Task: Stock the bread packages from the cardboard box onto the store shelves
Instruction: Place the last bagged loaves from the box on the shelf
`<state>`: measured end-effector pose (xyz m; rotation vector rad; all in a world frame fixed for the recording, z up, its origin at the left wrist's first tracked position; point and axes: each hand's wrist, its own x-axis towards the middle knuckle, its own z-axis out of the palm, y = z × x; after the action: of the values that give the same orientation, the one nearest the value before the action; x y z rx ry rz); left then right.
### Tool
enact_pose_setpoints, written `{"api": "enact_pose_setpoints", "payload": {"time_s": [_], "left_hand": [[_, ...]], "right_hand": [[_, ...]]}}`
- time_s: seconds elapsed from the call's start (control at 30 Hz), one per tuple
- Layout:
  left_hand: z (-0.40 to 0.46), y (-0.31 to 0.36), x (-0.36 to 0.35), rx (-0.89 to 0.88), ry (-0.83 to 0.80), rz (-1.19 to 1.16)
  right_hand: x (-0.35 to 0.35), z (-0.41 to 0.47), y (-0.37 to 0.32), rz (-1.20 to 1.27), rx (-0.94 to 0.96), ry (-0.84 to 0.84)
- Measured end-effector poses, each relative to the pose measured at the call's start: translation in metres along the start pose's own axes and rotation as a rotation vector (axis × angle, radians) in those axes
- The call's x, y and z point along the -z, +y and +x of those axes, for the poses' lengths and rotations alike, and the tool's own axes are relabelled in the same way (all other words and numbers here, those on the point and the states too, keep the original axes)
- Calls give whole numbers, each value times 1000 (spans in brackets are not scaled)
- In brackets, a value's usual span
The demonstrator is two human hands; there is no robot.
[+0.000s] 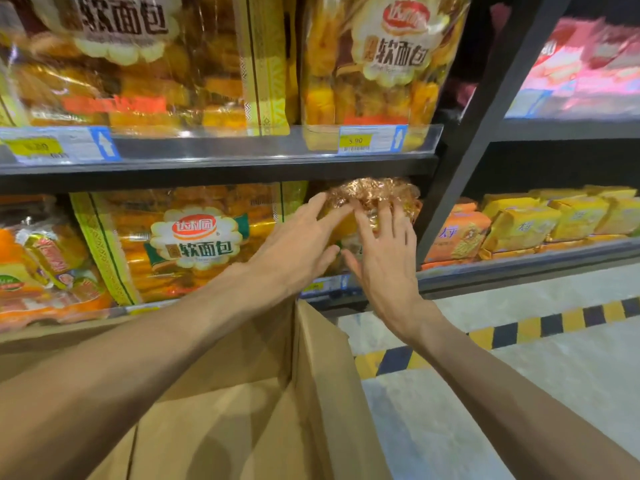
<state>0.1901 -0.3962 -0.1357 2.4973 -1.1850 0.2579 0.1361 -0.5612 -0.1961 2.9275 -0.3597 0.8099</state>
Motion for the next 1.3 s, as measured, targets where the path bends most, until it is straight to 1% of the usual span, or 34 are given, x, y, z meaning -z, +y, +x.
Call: {"api": "enact_pose_setpoints", "payload": {"time_s": [0.13,0.23,0.27,0.33,0.37,0.47,0.6,0.73,0.8,0.87,0.97,1.03,1.13,1.3], "left_hand": [[4,-2,-5,100,-6,-114],[6,-2,-7,94,5,-33],[8,0,-7,111,16,-8],[15,6,-9,154,33,12],[18,8,-11,174,36,5],[19,11,-18,184,60,-30],[15,1,-17,170,44,-84],[10,-3,-14,130,33,-138],[9,-1,-14,147,35,-178],[10,2,-14,158,43,-187],[12,7,-19,181,56,-188],[15,9,-24,232,36,-211],[24,13,-29,314,8,-234],[31,14,-31,360,61,-214]], "right_hand": [[-3,10,-8,69,-13,15],[5,-5,-6,199,-25,45],[9,-13,-5,221,-30,82],[17,-21,-2,223,-6,156],[20,-19,-1,225,23,160],[22,2,-2,216,55,75],[24,31,-5,78,10,21],[30,54,-10,50,-19,-54],[32,47,-9,138,-28,-65],[38,21,-5,344,-54,-18],[41,-29,-7,615,-194,88],[35,-47,-12,728,-301,55],[21,-42,-15,702,-301,21],[11,-17,-7,580,-239,56]]}}
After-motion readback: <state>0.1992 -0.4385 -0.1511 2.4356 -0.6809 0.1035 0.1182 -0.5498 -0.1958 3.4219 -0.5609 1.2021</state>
